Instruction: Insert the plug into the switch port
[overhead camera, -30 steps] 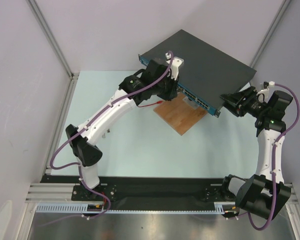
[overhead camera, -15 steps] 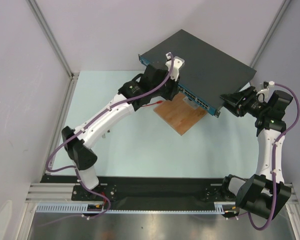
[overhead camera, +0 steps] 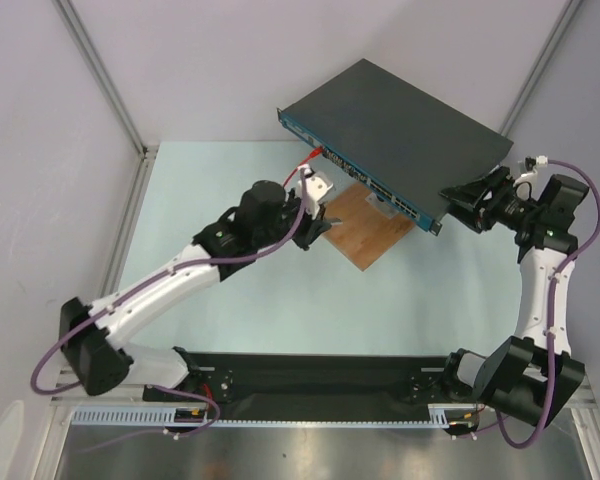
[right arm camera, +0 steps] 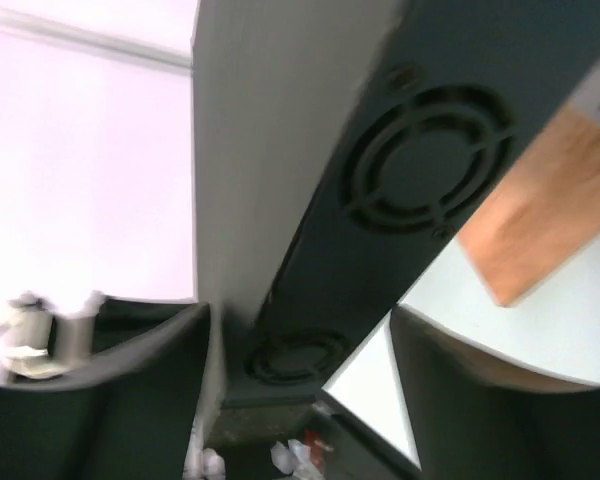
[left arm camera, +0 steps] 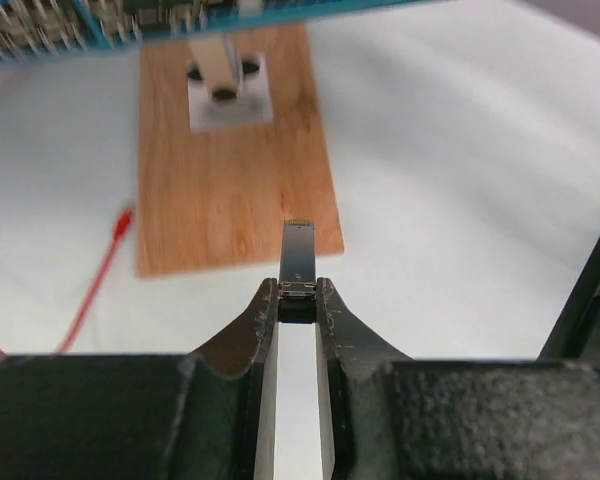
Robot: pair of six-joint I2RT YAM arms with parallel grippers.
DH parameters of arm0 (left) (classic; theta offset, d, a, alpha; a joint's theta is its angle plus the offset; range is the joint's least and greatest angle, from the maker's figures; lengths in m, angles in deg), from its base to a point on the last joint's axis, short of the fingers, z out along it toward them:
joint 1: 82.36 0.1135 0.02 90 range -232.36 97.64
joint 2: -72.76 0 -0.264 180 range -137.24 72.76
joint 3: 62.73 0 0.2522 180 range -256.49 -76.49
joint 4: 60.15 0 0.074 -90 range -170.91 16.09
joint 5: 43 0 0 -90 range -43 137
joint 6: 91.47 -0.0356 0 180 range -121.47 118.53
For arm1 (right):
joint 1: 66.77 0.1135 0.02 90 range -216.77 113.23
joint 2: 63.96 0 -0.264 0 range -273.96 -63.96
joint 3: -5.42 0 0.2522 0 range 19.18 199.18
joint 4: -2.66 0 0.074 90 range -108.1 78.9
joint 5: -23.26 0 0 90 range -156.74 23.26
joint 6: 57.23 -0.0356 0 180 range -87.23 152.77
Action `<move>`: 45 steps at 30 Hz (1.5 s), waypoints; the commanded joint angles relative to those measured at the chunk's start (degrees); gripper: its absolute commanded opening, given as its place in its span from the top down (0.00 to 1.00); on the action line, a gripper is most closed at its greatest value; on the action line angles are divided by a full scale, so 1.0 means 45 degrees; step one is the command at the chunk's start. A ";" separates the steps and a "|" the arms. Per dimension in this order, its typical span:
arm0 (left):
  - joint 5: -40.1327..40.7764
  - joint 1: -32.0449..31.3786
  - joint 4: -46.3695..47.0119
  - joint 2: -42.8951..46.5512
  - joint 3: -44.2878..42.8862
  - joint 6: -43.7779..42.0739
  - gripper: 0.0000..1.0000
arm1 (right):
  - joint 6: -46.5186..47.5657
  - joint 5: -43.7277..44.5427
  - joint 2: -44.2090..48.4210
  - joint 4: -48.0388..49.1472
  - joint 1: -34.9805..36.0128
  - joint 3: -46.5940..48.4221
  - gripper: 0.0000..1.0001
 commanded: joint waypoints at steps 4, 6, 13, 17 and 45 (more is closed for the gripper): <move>-0.1606 0.0021 0.3764 0.2415 0.1442 -0.1967 1.00 | 0.3525 -0.1305 0.0114 -0.1191 -0.1219 0.1296 0.06; -0.1801 0.0021 0.4138 0.2747 0.1638 -0.2202 1.00 | 0.4247 -0.1929 0.0153 -0.2246 -0.2253 0.1629 0.00; -0.1998 -0.0311 0.5835 0.2749 0.1405 -0.3022 1.00 | 0.3086 -0.3221 0.0717 -0.1709 -0.4056 0.3466 0.02; -0.1919 -0.0682 0.6833 0.2436 0.0917 -0.3471 1.00 | -0.1175 -0.2444 0.1208 0.3115 -0.2028 0.3232 0.08; -0.0865 -0.1816 0.8612 0.1128 0.0369 -0.4194 1.00 | -0.2097 -0.0291 -0.0960 0.5172 0.7762 0.4014 0.61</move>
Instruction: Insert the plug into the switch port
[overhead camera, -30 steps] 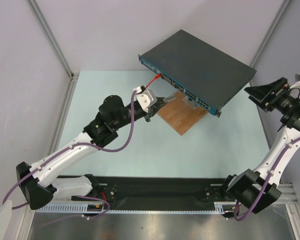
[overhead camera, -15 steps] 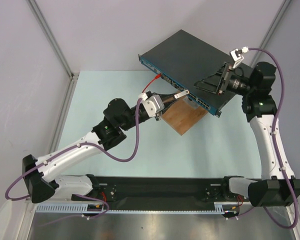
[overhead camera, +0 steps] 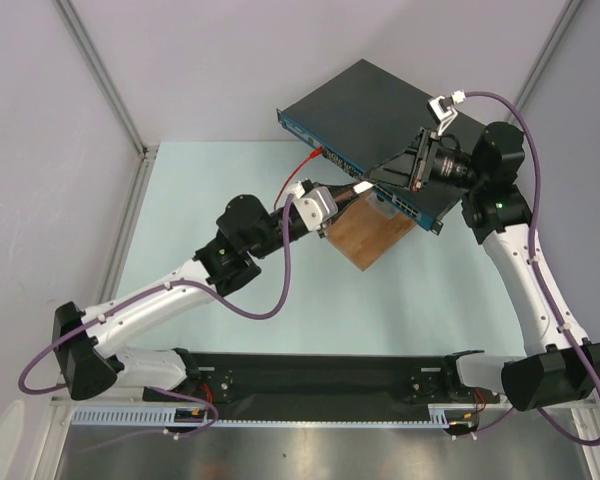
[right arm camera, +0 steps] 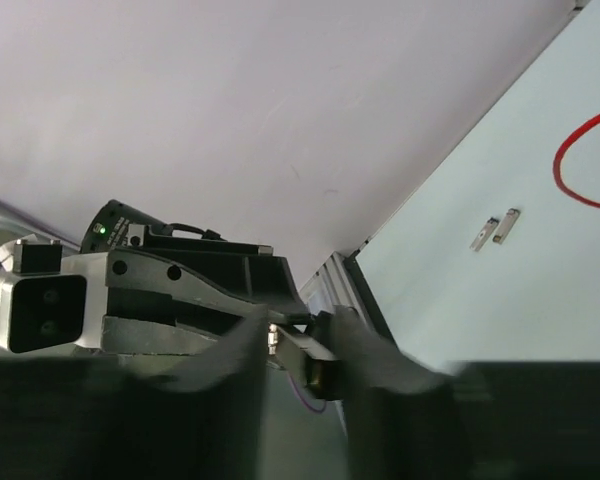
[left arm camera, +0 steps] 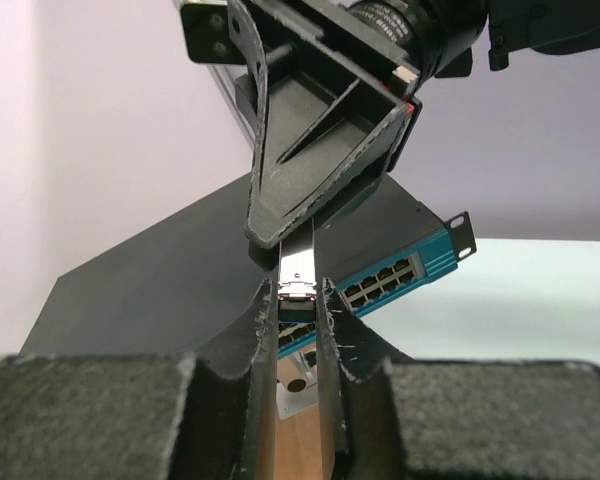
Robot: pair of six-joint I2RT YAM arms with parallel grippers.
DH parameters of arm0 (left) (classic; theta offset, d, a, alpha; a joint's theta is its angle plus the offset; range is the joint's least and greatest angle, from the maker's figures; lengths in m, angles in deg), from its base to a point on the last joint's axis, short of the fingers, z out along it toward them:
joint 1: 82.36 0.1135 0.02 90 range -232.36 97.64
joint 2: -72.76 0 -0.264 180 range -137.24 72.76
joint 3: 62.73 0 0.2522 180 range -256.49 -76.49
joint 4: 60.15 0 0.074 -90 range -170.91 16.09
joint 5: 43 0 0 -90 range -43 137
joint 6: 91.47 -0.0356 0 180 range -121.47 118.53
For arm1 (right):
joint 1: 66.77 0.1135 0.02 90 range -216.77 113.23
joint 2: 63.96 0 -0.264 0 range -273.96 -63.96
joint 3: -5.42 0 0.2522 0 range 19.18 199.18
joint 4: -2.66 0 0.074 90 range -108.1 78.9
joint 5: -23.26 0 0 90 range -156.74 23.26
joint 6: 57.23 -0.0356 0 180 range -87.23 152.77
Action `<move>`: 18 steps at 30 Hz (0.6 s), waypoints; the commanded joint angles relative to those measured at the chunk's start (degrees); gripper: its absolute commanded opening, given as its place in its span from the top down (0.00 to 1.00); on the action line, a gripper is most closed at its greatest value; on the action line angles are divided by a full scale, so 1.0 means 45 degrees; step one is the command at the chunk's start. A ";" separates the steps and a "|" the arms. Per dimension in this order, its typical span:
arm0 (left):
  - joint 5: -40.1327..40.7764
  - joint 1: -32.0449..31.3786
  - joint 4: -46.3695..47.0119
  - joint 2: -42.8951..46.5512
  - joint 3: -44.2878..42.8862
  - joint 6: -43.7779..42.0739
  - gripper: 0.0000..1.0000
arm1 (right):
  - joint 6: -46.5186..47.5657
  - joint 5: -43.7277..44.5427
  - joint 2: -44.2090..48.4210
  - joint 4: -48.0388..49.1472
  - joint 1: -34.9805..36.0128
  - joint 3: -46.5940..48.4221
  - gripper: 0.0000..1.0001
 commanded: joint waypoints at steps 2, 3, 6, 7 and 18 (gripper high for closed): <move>0.0160 -0.0106 0.0128 -0.0155 -0.0841 -0.0114 1.00 | -0.0233 -0.0267 0.0104 0.0869 0.0263 0.0080 0.81; 0.0219 -0.0106 -0.0029 -0.0252 -0.0938 -0.0134 1.00 | -0.0116 -0.0267 0.0104 0.0811 0.0244 0.0118 0.88; 0.0609 -0.0106 -0.1004 -0.0468 -0.1446 -0.0271 0.85 | 0.0313 -0.0151 0.0084 0.0034 0.0244 0.0333 1.00; 0.0687 -0.0106 -0.1355 -0.0584 -0.1776 -0.0329 0.78 | 0.0663 -0.0111 0.0084 -0.0376 0.0205 0.0392 1.00; 0.1312 -0.0125 -0.3116 -0.0878 -0.2325 -0.0778 0.53 | 0.1213 0.0221 -0.0072 -0.1259 0.0166 0.0705 1.00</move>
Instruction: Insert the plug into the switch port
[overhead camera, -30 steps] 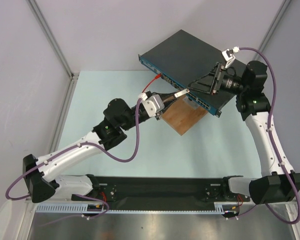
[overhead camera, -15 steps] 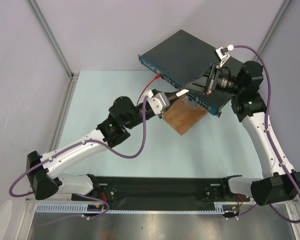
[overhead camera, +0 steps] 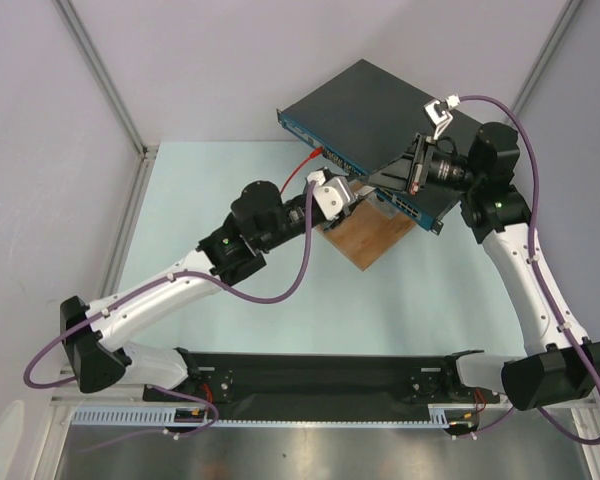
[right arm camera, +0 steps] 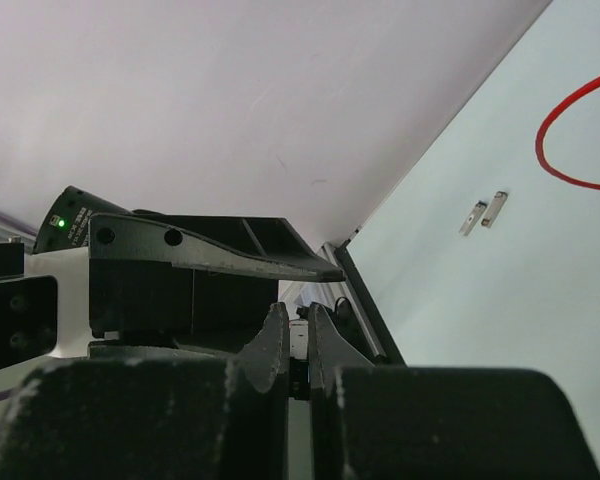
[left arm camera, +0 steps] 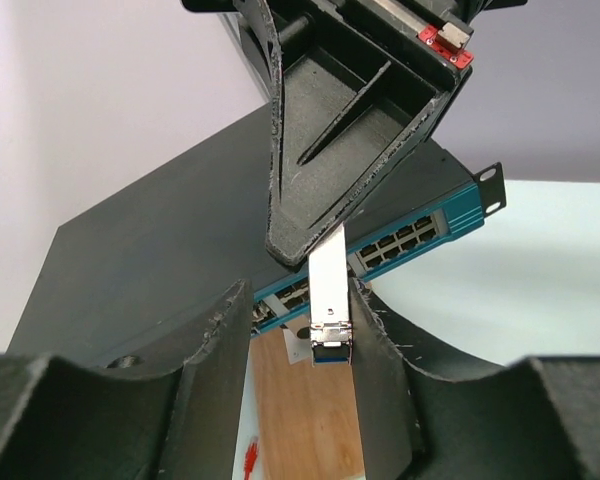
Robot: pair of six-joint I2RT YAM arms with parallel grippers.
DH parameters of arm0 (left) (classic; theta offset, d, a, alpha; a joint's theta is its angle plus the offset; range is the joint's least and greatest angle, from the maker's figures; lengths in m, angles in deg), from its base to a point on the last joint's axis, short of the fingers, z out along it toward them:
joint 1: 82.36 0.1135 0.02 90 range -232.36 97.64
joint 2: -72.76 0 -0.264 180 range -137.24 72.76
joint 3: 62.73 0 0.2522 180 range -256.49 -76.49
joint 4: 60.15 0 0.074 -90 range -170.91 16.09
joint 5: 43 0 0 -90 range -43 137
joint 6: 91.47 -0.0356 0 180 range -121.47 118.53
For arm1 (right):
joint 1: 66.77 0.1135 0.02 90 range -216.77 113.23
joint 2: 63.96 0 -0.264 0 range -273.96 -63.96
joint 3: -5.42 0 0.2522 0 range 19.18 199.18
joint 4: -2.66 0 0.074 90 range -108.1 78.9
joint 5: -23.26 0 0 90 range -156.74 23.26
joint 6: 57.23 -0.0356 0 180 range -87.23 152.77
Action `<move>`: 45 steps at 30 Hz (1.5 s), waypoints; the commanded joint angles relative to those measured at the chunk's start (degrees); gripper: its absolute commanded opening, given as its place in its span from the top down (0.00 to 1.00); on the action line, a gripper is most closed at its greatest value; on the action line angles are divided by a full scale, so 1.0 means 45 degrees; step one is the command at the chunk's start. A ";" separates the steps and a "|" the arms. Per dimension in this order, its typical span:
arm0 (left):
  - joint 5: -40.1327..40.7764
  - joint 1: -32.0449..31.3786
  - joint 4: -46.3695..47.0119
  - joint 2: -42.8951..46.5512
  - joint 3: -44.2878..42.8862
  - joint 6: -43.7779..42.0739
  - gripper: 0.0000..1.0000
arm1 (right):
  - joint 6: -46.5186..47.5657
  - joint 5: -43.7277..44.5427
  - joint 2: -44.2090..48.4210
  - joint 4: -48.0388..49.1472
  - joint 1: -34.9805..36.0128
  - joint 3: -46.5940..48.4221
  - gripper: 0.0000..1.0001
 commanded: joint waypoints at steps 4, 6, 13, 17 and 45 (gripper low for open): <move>0.0507 -0.0072 -0.0894 -0.0228 -0.0874 -0.0385 0.52 | 0.0324 0.0008 -0.0053 -0.0128 0.0010 0.0715 1.00; 0.0527 -0.0072 -0.1050 -0.0267 -0.0894 -0.0425 0.52 | 0.0305 0.0047 -0.0092 -0.0070 0.0010 0.0676 1.00; 0.0488 -0.0072 -0.1364 -0.0404 -0.1128 -0.0386 0.91 | 0.0324 0.0066 -0.0092 -0.0108 0.0030 0.0578 1.00; 0.0196 -0.0072 -0.1344 -0.0346 -0.1187 -0.0269 1.00 | 0.0616 0.0164 -0.0111 -0.0440 0.0030 0.0578 1.00; 0.1445 0.0533 -1.0679 -0.3096 -0.5599 0.4984 1.00 | 0.4000 -0.1302 0.2232 -0.5920 -1.0812 -0.1820 0.00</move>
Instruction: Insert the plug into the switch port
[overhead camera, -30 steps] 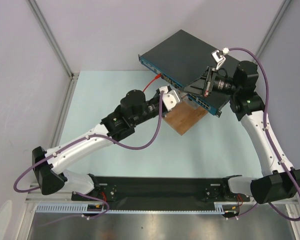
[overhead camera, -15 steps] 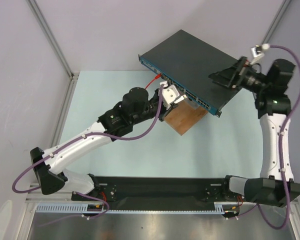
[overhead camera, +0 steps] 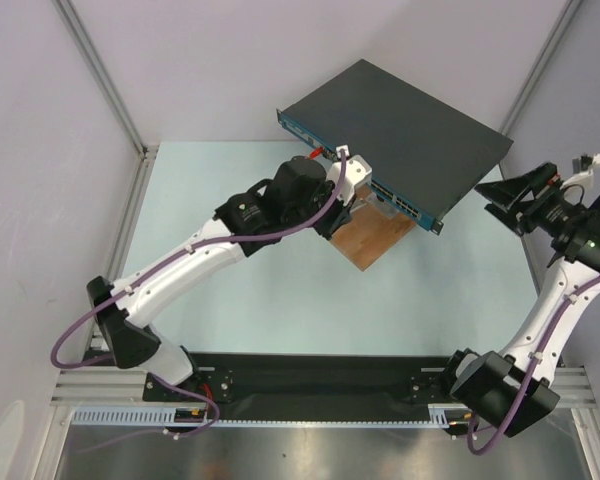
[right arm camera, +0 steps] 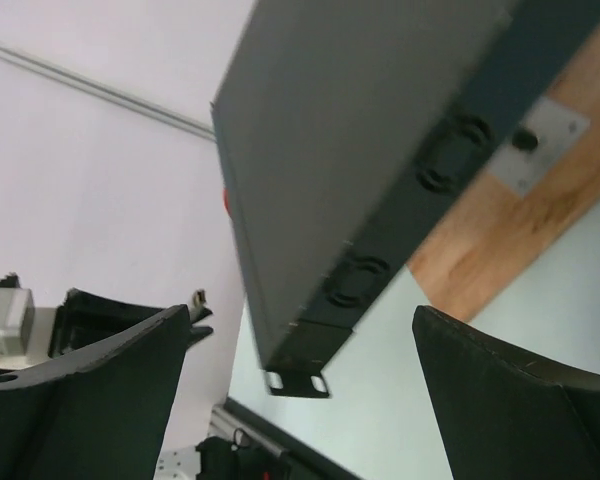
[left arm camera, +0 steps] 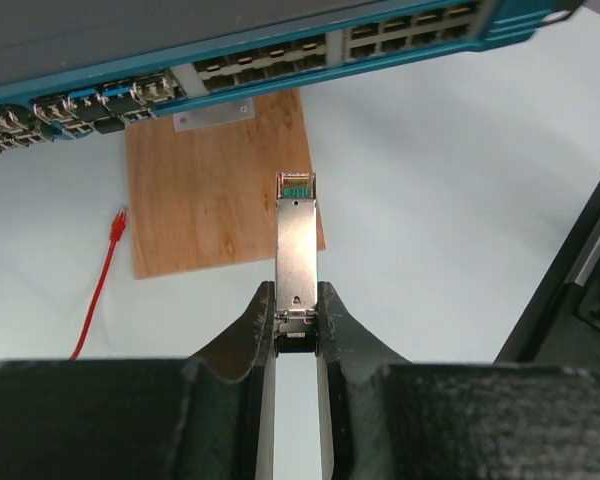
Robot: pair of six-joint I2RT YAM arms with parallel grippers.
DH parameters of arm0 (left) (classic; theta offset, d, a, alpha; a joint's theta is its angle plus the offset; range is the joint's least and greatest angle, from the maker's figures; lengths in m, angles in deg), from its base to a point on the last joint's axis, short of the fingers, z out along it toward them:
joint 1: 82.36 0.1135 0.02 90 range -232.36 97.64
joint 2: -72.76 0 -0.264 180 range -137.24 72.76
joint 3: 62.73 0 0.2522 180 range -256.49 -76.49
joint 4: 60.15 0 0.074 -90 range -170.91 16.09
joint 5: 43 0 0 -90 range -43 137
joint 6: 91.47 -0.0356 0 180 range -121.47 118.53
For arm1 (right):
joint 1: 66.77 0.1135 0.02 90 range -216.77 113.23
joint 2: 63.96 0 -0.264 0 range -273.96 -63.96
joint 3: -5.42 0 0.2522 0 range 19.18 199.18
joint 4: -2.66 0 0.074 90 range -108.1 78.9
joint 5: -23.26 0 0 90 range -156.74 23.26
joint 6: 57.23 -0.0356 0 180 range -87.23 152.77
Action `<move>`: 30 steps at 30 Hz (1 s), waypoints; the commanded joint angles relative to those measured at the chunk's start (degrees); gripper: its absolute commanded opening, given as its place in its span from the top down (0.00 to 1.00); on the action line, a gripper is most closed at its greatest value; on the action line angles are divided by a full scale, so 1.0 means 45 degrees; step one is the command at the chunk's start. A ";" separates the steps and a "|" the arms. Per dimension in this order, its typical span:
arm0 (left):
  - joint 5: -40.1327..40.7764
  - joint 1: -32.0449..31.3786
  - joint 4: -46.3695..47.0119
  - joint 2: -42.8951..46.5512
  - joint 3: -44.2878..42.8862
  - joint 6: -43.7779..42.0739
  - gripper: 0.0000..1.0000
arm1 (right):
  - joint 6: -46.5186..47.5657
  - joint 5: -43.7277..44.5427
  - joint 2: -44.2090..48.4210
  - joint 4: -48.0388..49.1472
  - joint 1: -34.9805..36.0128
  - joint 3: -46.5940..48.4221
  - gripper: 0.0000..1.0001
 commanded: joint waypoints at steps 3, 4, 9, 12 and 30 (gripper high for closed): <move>0.0294 0.0510 -0.1136 -0.1040 -0.1401 0.1378 0.99 | -0.1569 0.0425 0.0144 0.2958 0.1280 -0.1940 0.00; 0.0294 0.0627 -0.1194 -0.1158 -0.1653 0.1437 1.00 | -0.1745 0.0522 0.0086 0.3352 0.1536 -0.2096 0.00; 0.0294 0.0804 -0.1176 -0.1491 -0.1968 0.1575 1.00 | -0.2992 0.0991 -0.0227 0.5380 0.2592 -0.2935 0.00; 0.0294 0.0901 -0.1117 -0.1628 -0.1929 0.1574 1.00 | -0.3348 0.1284 -0.0441 0.6323 0.3197 -0.3249 0.00; 0.0294 0.1292 -0.0609 -0.3053 -0.3647 0.1653 1.00 | -0.5380 0.1714 -0.0696 0.9352 0.4292 -0.4598 1.00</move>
